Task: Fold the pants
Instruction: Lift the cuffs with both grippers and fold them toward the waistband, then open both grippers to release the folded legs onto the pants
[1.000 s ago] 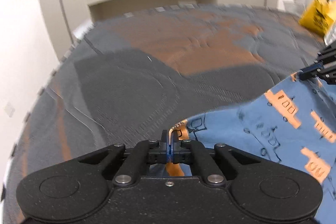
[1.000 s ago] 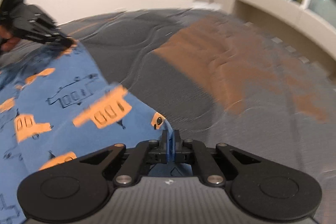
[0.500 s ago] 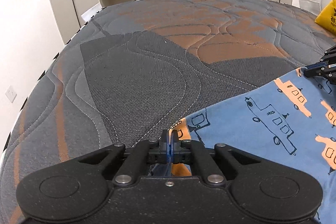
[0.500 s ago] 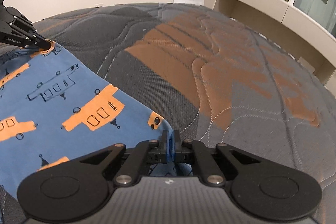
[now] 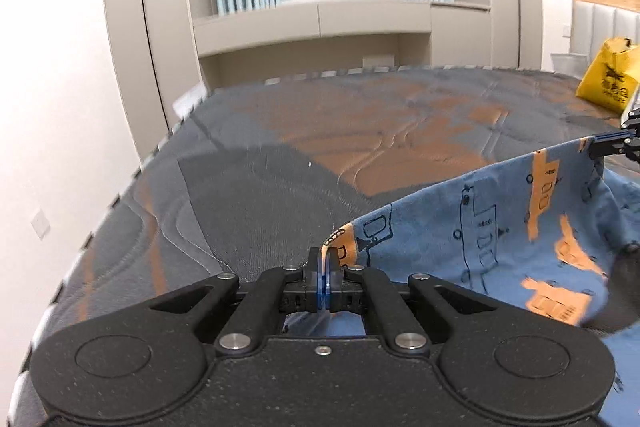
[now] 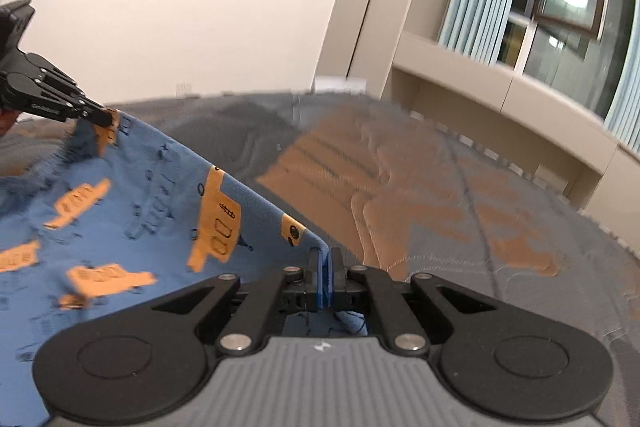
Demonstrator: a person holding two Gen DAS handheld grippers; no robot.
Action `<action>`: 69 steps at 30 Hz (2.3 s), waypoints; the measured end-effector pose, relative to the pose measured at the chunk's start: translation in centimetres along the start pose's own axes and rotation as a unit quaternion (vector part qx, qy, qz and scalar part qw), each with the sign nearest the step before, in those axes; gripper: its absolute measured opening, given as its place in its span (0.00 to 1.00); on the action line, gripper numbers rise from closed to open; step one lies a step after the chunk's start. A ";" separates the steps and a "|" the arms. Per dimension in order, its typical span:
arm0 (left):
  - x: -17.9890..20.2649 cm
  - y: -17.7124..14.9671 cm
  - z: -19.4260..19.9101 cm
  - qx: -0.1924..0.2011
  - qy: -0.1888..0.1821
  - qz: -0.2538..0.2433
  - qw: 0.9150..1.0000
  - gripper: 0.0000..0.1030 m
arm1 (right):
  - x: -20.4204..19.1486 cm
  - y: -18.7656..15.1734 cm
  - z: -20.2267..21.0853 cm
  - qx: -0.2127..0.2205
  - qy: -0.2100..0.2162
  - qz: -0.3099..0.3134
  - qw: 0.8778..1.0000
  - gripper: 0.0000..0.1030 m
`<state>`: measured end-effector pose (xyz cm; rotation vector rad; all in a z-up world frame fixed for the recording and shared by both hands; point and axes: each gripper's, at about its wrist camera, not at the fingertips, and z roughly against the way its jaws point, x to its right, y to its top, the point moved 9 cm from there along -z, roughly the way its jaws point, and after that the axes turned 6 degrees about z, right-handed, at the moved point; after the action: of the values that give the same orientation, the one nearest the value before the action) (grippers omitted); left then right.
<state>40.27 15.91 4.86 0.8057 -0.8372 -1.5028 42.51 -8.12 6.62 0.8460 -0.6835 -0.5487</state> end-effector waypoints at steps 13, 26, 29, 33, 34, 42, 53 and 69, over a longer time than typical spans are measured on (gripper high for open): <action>4.0 -6.0 12.5 0.074 -0.005 -0.059 0.995 0.00 | -8.4 -2.4 15.6 0.079 -0.007 -0.020 0.997 0.02; 6.1 -15.5 15.2 0.040 -0.027 -0.113 0.992 0.00 | -14.3 -9.2 20.5 0.050 -0.010 -0.041 0.998 0.02; 6.0 -16.1 15.4 0.040 -0.024 -0.111 0.993 0.00 | -15.0 -10.1 20.5 0.045 -0.008 -0.049 0.998 0.02; 5.4 -15.5 16.0 0.048 -0.019 -0.116 0.992 0.00 | -15.5 -10.8 21.1 0.051 -0.002 -0.061 0.997 0.02; 5.5 -15.3 16.3 0.052 -0.018 -0.120 0.991 0.00 | -15.6 -11.1 21.5 0.054 -0.002 -0.061 0.997 0.02; 4.8 -17.0 16.3 0.037 -0.024 -0.132 0.990 0.00 | -19.6 -11.5 23.2 0.050 0.020 -0.017 0.998 0.02; 4.2 -18.5 16.3 0.034 -0.021 -0.098 0.994 0.00 | -21.9 -13.4 22.6 0.032 0.020 -0.015 0.999 0.02; 15.6 -17.3 18.5 0.108 -0.099 -0.052 0.988 0.99 | -16.5 -14.0 24.8 0.065 -0.117 -0.045 0.990 1.00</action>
<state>14.34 2.59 -1.09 0.8787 -1.1363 -1.6207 11.17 -16.74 1.69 0.9456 -0.9062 -0.6986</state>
